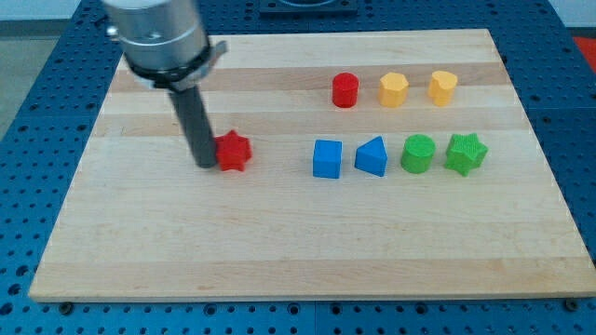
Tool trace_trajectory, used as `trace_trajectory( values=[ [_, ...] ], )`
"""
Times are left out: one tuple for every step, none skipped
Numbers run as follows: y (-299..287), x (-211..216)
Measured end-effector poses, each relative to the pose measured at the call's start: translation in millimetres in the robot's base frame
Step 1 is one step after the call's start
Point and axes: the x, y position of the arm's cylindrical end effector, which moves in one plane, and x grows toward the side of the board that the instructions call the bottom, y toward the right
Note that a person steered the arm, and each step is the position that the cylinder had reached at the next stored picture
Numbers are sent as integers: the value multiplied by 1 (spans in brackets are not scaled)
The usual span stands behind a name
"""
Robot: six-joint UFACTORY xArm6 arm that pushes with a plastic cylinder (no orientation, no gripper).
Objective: Move the red star to the center of the board
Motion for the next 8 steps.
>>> trace_trajectory(
  values=[
    [4,11],
    [22,31],
    [54,32],
    [56,8],
    [35,-22],
    [12,-42],
    [9,-66],
    [26,-69]
  ],
)
